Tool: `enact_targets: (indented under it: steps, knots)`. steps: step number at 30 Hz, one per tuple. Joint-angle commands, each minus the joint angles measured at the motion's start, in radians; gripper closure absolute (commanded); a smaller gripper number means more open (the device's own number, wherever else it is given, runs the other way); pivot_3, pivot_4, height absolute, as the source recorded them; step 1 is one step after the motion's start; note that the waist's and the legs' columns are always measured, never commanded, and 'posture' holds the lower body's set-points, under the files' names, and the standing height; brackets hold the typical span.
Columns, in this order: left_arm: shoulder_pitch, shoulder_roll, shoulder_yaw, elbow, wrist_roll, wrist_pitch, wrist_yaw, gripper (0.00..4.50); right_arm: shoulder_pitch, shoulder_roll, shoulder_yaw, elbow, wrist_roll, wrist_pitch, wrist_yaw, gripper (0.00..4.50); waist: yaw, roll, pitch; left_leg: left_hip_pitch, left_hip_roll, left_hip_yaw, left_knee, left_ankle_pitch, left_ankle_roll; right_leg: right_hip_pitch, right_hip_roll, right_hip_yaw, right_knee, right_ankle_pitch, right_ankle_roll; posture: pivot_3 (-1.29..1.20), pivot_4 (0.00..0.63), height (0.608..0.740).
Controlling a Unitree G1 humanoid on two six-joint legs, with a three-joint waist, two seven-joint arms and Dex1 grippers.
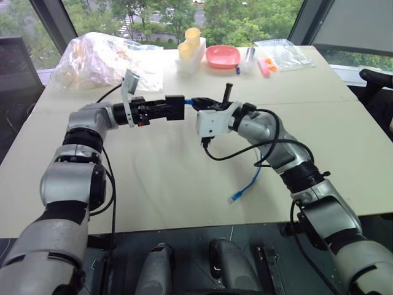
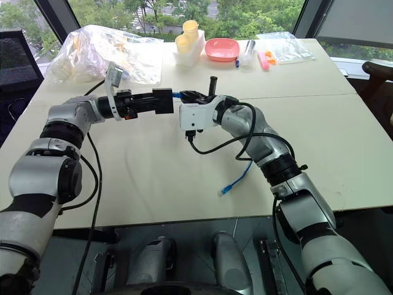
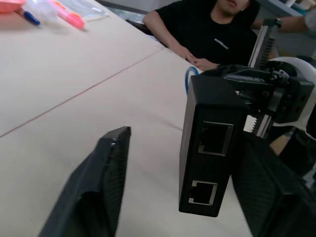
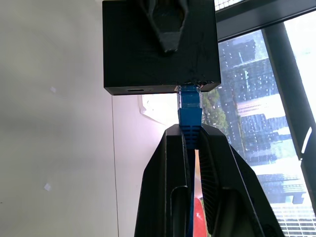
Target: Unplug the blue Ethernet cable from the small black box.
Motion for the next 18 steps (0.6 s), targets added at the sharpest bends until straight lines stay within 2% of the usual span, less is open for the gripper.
enact_targets:
  steps: [1,5,10,14,16,18]
  knots:
    - [-0.029,0.007,0.039,-0.002,0.01,-0.011,-0.019,2.79,-0.006,0.007,-0.023,-0.059,0.016,0.006,0.001,4.5,0.001,0.0,0.0,0.0,0.0,0.0,0.0,0.0,0.0,0.0,0.0,0.0,0.0,0.0,0.0,0.0,0.15,0.74]
    - [-0.029,0.008,0.056,0.001,0.02,-0.006,-0.024,3.91,-0.002,0.007,-0.019,-0.068,0.015,0.013,0.007,4.5,0.001,0.0,0.0,0.0,0.0,0.0,0.0,0.0,0.0,0.0,0.0,0.0,0.0,0.0,0.0,0.0,0.15,0.74]
    - [-0.023,0.0,0.065,-0.006,0.037,-0.014,-0.015,3.98,0.004,0.011,-0.018,-0.077,0.032,0.021,0.032,4.5,0.001,0.0,0.0,0.0,0.0,0.0,0.0,0.0,0.0,0.0,0.0,0.0,0.0,0.0,0.0,0.0,0.15,0.74]
    - [-0.009,0.0,0.082,-0.003,0.035,-0.013,-0.006,3.98,0.062,0.004,-0.087,-0.148,0.122,0.113,0.075,2.76,0.001,0.0,0.0,0.0,0.0,0.0,0.0,0.0,0.0,0.0,0.0,0.0,0.0,0.0,0.0,0.0,0.15,0.74]
    - [-0.002,0.005,0.095,-0.006,0.028,0.001,-0.011,3.98,0.143,0.036,-0.185,-0.252,0.264,0.293,0.113,1.78,0.005,0.0,0.0,0.0,0.0,0.0,0.0,0.0,0.0,0.0,0.0,0.0,0.0,0.0,0.001,0.0,0.15,0.74]
    - [0.0,0.01,0.111,-0.009,0.023,0.021,-0.017,3.98,0.233,0.096,-0.272,-0.385,0.491,0.539,0.194,0.81,0.009,0.0,0.0,0.0,0.0,-0.001,0.0,0.0,0.0,0.0,0.0,0.0,0.001,0.0,0.001,0.0,0.15,0.74]
